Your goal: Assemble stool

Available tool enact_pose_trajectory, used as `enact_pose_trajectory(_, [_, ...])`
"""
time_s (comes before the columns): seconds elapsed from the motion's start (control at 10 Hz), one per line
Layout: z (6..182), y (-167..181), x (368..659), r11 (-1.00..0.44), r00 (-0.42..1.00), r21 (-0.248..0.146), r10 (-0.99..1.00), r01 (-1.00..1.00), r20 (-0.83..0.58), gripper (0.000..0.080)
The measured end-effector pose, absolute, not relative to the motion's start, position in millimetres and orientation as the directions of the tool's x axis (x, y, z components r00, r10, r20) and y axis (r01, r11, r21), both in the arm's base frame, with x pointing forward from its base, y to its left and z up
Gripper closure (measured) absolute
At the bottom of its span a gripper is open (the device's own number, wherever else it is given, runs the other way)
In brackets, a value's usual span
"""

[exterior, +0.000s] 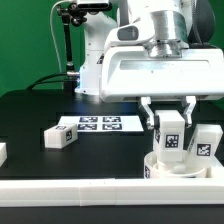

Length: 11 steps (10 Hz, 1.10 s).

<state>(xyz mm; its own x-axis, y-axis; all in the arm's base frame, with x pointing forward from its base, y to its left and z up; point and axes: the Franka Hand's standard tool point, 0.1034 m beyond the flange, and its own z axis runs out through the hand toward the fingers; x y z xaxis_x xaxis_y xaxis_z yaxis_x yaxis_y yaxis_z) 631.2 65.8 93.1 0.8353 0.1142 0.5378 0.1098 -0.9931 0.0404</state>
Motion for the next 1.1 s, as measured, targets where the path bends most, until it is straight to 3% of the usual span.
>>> enact_pose_trajectory(1.1, [85.9,63.1,626.5,-0.992,0.829,0.049,0.121,0.112,0.546,0.0459])
